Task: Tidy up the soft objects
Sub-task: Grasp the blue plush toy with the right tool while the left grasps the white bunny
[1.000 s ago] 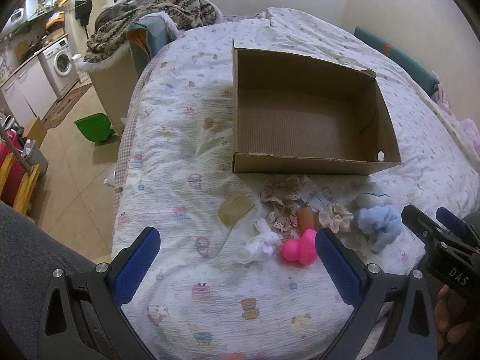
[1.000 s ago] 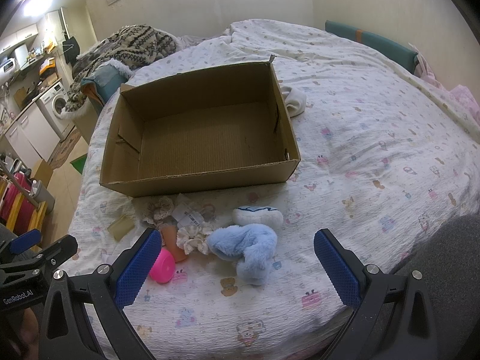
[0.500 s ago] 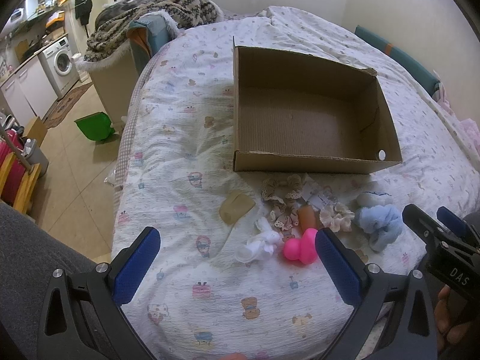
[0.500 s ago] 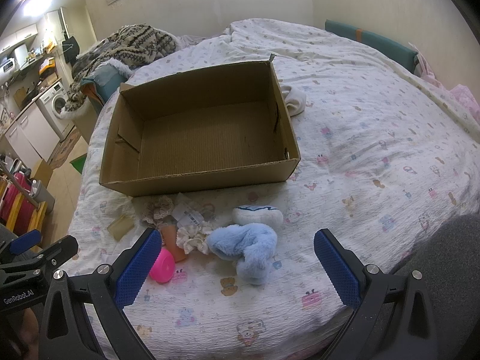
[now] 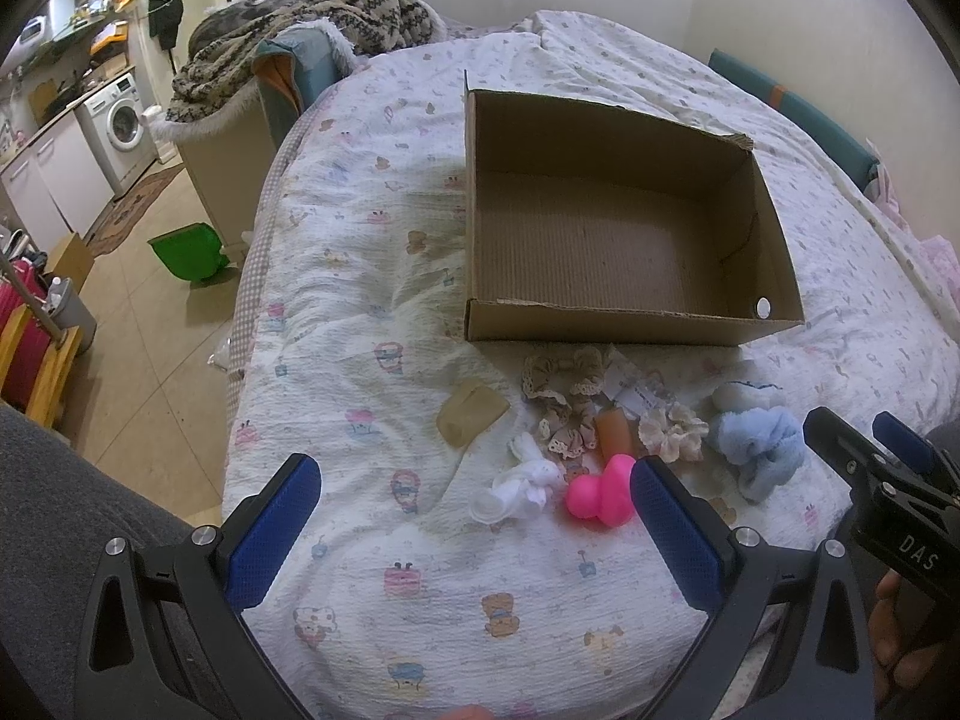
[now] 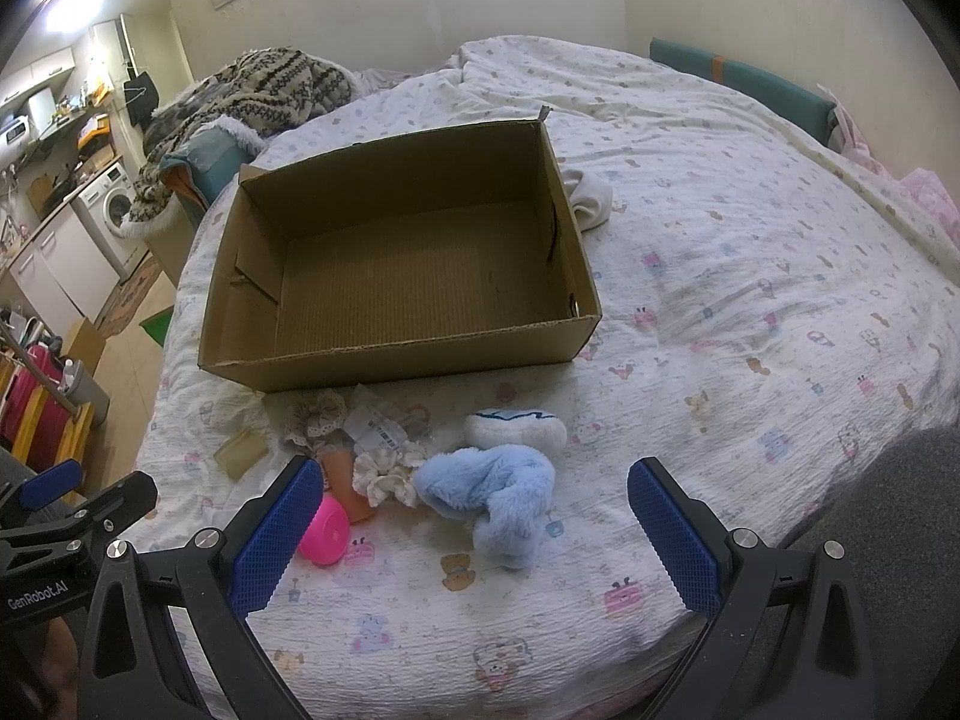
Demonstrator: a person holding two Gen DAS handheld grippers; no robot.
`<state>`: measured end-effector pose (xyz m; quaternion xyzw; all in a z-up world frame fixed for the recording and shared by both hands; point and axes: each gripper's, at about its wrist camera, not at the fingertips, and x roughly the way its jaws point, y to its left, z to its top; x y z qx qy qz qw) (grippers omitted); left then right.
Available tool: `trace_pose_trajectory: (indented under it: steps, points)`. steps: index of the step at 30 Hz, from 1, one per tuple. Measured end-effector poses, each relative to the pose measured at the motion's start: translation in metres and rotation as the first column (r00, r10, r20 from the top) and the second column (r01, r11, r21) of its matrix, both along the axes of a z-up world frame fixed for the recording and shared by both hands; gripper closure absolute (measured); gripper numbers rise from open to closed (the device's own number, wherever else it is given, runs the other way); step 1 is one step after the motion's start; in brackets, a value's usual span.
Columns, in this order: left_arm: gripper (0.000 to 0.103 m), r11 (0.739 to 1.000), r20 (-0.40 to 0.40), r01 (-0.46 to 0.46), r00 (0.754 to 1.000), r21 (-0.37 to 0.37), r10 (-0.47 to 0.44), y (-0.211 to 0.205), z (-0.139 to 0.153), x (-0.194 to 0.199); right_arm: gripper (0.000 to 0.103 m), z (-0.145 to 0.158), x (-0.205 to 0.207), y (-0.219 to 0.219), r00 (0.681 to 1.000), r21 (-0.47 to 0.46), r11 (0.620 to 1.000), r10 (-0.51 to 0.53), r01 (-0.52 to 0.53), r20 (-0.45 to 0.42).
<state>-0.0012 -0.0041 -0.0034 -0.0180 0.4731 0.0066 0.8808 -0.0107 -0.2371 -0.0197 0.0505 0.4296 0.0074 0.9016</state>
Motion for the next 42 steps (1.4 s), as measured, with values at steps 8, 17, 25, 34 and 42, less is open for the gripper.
trace_pose_trajectory:
  steps: [8,17,25,34,42]
  points:
    - [0.0,1.0,-0.012,-0.005,1.0,-0.002,0.005,0.002,-0.003,0.001,0.0,-0.012,0.006,-0.013,0.998,0.079,0.997,-0.019,0.024,-0.058]
    - [0.0,0.999,-0.067,-0.034,0.997,-0.036,0.032,0.012,-0.009,0.008,0.0,-0.07,0.075,-0.07,0.891,0.303,0.928,-0.061,0.216,-0.451]
    - [0.0,0.993,-0.172,-0.094,0.982,-0.071,0.08,0.03,-0.02,0.028,0.016,-0.108,0.078,-0.046,0.845,0.309,0.936,0.022,0.171,-0.534]
    - [0.002,0.974,-0.275,-0.193,0.949,-0.121,0.154,0.055,-0.034,0.074,0.073,-0.108,0.08,-0.036,0.841,0.346,0.934,0.112,0.093,-0.529]
    - [0.036,0.976,-0.402,-0.098,0.916,-0.197,0.011,0.028,-0.074,0.073,0.076,-0.071,0.063,-0.039,0.908,0.378,0.925,0.12,0.045,-0.402]
